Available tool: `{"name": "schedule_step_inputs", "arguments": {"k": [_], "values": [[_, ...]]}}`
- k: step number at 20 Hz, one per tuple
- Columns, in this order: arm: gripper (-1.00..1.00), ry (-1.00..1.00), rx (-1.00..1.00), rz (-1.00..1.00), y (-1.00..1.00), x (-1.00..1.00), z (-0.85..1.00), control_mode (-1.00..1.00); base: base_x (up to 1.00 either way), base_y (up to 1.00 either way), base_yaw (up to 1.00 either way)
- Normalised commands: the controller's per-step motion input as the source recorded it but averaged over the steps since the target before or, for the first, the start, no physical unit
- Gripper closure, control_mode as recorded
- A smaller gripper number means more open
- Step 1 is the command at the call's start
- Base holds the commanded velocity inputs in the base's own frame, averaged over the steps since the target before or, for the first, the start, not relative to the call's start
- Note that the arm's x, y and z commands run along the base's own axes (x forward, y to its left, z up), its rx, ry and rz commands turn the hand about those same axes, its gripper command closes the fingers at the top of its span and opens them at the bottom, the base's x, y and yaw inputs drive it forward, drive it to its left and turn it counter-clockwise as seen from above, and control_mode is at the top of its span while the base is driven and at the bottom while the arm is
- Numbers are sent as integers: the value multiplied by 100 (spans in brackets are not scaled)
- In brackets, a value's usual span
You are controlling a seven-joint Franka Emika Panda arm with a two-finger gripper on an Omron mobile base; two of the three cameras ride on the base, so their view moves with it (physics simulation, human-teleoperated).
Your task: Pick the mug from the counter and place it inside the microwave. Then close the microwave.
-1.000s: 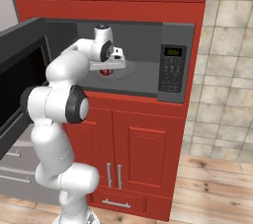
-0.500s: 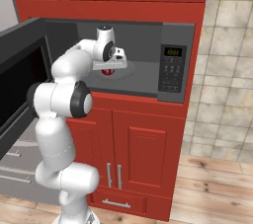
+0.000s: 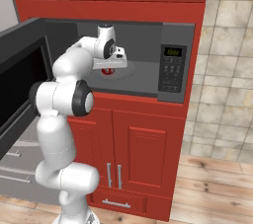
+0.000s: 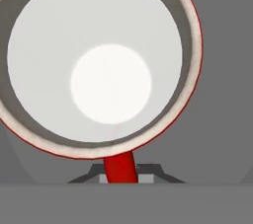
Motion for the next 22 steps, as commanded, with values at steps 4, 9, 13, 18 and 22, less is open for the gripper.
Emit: {"name": "schedule_step_inputs", "arguments": {"k": [4, 9, 13, 18, 22], "values": [[100, 0, 0, 0, 0, 0, -14, -100, 0, 0, 0], [-100, 0, 0, 0, 0, 0, -11, -100, 0, 0, 0], [-100, 0, 0, 0, 0, 0, 0, -100, 0, 0, 0], [-100, 0, 0, 0, 0, 0, 0, -100, 0, 0, 0], [-100, 0, 0, 0, 0, -2, 0, -100, 0, 0, 0]]}}
